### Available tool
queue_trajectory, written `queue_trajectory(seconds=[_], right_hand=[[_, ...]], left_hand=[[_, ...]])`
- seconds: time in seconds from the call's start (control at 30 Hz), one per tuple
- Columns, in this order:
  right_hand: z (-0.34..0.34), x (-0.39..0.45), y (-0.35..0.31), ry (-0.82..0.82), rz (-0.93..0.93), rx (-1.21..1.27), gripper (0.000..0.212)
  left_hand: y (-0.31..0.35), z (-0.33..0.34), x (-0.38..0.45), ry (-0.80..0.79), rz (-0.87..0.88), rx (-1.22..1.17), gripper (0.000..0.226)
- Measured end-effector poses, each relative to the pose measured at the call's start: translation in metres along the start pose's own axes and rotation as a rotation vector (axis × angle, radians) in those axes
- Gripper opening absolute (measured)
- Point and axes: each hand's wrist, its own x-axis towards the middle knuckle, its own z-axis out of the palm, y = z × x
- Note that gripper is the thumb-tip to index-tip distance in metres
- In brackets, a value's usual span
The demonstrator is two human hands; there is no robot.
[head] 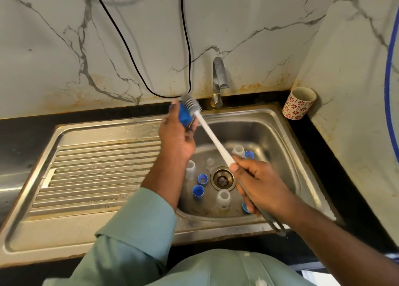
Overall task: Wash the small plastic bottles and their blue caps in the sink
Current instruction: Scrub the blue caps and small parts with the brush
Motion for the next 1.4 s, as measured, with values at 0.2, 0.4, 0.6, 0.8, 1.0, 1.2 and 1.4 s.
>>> queue_trajectory(seconds=[0.2, 0.4, 0.6, 0.8, 1.0, 1.2, 1.4], right_hand=[[-0.003, -0.001, 0.004, 0.052, 0.038, 0.033, 0.024], [-0.019, -0.015, 0.01, 0.006, 0.035, -0.021, 0.025], [-0.036, -0.016, 0.017, 0.003, 0.051, -0.025, 0.032], [-0.044, -0.02, 0.023, 0.029, 0.057, -0.041, 0.032], [-0.063, -0.03, 0.039, -0.065, 0.157, 0.003, 0.022], [-0.088, -0.004, 0.066, 0.152, 0.202, 0.095, 0.02], [-0.121, 0.02, 0.1, 0.207, 0.294, 0.101, 0.033]], left_hand=[[-0.011, -0.003, -0.005, -0.112, -0.105, 0.144, 0.029], [0.003, -0.014, 0.007, -0.23, -0.117, 0.243, 0.013], [0.001, -0.013, 0.008, -0.322, -0.091, 0.359, 0.012], [-0.01, -0.004, 0.009, -0.351, -0.085, 0.358, 0.009], [-0.049, 0.005, 0.03, -0.135, -0.157, 0.165, 0.053], [-0.117, 0.005, 0.049, -0.114, -0.223, 0.478, 0.033], [-0.224, -0.009, 0.073, -0.646, 0.4, 1.834, 0.049]])
